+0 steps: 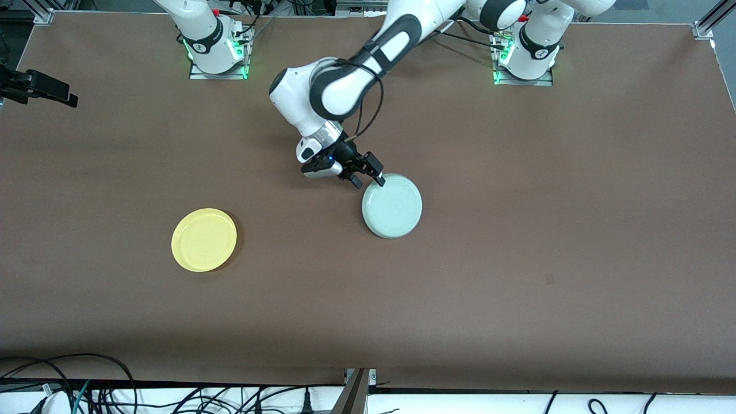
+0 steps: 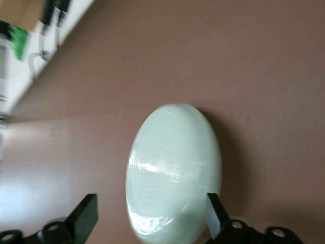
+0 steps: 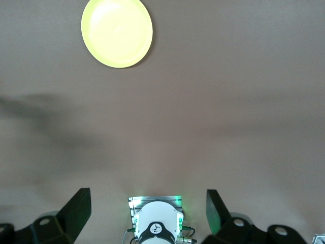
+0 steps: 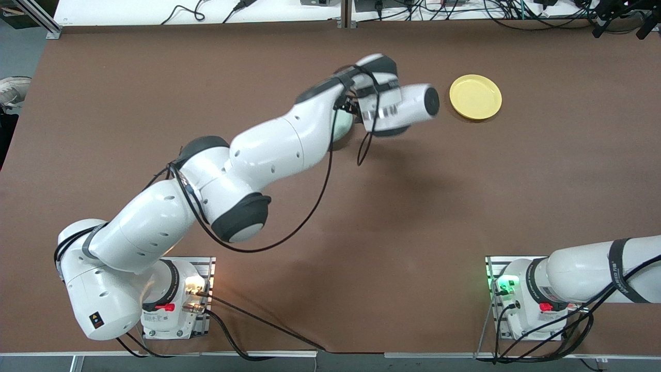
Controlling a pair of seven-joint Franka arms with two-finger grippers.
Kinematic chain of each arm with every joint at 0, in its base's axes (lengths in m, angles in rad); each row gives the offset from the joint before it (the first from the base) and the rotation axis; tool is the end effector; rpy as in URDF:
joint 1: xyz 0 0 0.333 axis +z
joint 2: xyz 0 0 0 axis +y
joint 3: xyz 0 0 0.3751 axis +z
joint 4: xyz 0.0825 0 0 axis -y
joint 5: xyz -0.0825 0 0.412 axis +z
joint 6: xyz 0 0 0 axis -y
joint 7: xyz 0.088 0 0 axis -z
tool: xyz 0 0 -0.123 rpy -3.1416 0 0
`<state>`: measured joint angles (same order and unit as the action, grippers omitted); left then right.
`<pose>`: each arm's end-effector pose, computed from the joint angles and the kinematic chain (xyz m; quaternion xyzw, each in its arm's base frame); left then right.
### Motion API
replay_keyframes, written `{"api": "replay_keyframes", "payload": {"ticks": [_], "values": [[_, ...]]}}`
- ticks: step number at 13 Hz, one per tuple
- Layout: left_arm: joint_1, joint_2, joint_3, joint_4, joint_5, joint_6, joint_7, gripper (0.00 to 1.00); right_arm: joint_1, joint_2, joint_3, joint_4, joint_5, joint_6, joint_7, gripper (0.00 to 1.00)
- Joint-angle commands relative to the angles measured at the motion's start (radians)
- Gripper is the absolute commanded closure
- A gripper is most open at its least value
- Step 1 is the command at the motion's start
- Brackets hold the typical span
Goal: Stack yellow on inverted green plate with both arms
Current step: 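Lower the green plate upside down onto the table and open the left gripper, then withdraw the left gripper while the right gripper reaches toward the yellow plate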
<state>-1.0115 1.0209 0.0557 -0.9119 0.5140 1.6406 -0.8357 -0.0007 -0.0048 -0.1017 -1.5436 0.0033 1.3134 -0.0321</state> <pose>0.5121 -0.6581 0.2643 -0.9444 0.1205 -0.1267 0.2783 0.5453 -0.0557 0.6646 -0.9930 0.0347 0.1121 0.0094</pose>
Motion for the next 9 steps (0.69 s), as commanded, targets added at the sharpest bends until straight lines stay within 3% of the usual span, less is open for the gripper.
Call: {"api": "replay_keyframes", "payload": {"ticks": [1,2,5,7,9], "values": [[0.117,-0.099,-0.019,0.002,-0.235,0.079,0.009,0.0,-0.012,0.044,0.005,0.03,0.006,-0.009,0.009,0.0],[0.148,-0.123,-0.017,0.001,-0.32,0.099,0.012,0.0,-0.01,0.072,0.003,0.04,-0.002,-0.006,0.017,0.0],[0.298,-0.224,-0.017,-0.012,-0.431,0.088,0.105,0.0,-0.013,0.181,-0.003,0.042,0.003,0.052,0.008,0.0],[0.442,-0.272,-0.017,-0.012,-0.537,0.024,0.217,0.0,-0.012,0.259,-0.003,0.031,0.014,0.149,0.009,0.0],[0.533,-0.321,-0.017,-0.012,-0.558,-0.037,0.266,0.0,-0.009,0.357,-0.001,0.027,0.015,0.236,0.009,0.0]]}}
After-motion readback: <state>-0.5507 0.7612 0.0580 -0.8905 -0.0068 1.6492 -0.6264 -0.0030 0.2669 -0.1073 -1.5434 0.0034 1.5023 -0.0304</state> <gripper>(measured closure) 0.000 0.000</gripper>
